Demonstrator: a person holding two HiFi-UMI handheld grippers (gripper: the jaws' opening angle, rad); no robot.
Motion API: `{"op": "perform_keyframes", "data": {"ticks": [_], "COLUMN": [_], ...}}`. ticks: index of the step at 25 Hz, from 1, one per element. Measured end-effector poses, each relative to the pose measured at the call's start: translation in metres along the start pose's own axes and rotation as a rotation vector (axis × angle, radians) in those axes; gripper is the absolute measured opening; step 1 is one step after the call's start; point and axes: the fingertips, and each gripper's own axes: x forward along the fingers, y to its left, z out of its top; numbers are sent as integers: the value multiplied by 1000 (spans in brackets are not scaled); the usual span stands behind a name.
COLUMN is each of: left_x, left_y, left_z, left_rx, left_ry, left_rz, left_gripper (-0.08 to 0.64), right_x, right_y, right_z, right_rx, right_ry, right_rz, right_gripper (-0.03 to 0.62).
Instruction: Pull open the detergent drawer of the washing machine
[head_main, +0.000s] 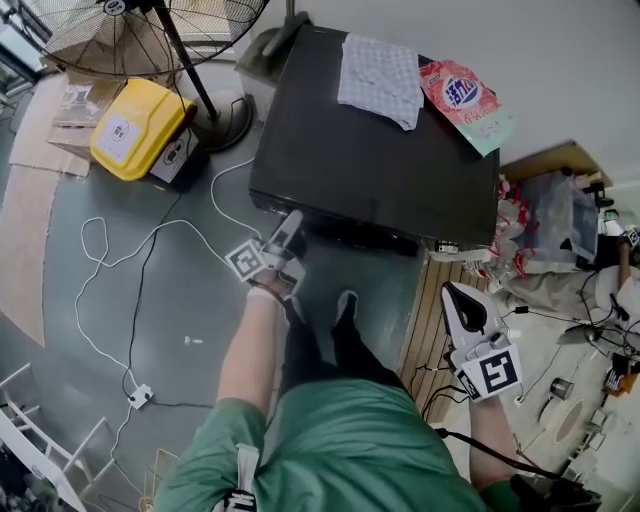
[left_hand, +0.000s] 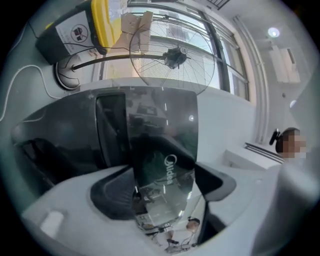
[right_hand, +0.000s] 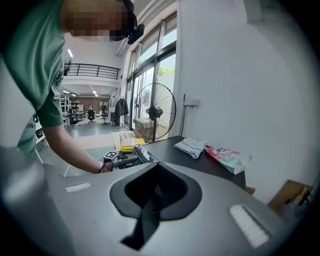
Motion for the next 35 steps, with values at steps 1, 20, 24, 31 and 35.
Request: {"op": "perform_keyframes", "data": {"ticks": [1, 20, 24, 31, 35], "left_x": [0, -68, -70, -60, -51], "left_y": [0, -4, -1, -2, -6], "left_z": [1, -46, -33, -18, -13], "left_rx": [-1, -31, -48, -43, -40], "left_ry": [-8, 34, -11, -36, -46], "left_rz": [-7, 44, 69, 34, -14], "left_gripper": [370, 283, 360, 387, 402], "right_x": [-1, 12, 21, 17, 17], "right_y": [0, 8, 24, 19, 17], "right_z": [-1, -8, 3, 4, 4], "right_rx": [7, 5, -46, -33, -27], "right_ry": [1, 21, 13, 13, 11], "right_rz": [-2, 25, 67, 60, 59], "right_gripper": [-3, -3, -3, -3, -3]}}
